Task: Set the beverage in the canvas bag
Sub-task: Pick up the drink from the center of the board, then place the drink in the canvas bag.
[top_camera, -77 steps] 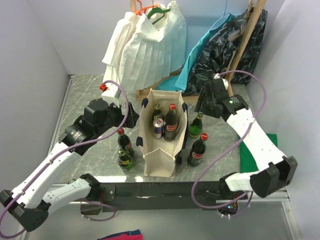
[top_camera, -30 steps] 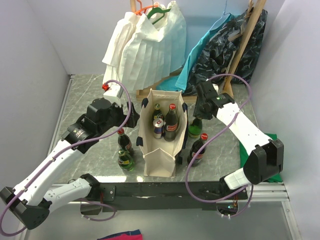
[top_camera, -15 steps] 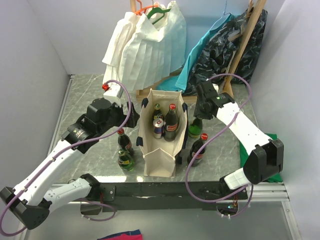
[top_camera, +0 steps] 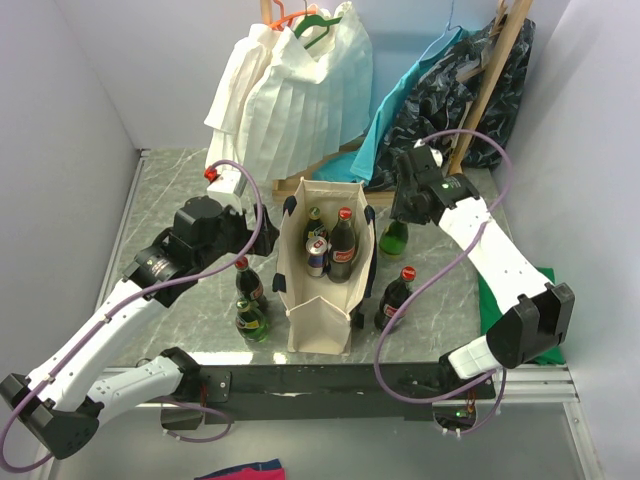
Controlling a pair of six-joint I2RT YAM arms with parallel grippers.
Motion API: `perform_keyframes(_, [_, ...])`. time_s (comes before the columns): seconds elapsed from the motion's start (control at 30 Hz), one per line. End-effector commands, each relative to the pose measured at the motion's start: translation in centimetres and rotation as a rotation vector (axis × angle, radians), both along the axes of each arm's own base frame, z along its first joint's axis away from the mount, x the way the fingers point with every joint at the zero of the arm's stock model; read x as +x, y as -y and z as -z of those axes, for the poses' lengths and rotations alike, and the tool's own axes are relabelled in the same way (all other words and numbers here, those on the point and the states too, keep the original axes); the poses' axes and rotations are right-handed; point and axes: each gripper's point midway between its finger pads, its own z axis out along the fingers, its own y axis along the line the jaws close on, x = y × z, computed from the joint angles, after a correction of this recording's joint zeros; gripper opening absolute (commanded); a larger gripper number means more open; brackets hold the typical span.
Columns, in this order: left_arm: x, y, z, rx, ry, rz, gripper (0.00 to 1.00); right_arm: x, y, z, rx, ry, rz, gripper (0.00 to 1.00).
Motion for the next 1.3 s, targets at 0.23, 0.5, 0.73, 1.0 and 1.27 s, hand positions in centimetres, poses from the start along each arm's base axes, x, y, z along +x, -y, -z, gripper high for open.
perform_keyframes(0.23, [-0.7, 0.2, -1.0, -0.005, -0.008, 0.035, 0.96, 1.6, 0.6, -7.2, 0.018, 0.188, 0.023, 0.0])
perform_keyframes(0.5, [-1.8, 0.4, -1.0, -0.015, -0.049, 0.066, 0.96, 1.0, 1.2, -9.4, 0.019, 0.216, 0.026, 0.0])
perform_keyframes(0.73, [-3.1, -0.5, -0.7, 0.025, -0.18, 0.035, 0.98, 0.3, 1.7, -11.0, 0.014, 0.244, 0.027, 0.0])
perform_keyframes(1.0, [-4.7, 0.3, -0.6, -0.02, -0.227, 0.088, 0.94, 0.0, 2.0, -11.8, 0.012, 0.259, 0.026, 0.0])
perform_keyframes(1.27, [-6.4, 2.8, -0.6, -0.049, -0.242, 0.219, 0.86, -0.2, 2.0, -11.9, 0.013, 0.264, 0.02, 0.0])
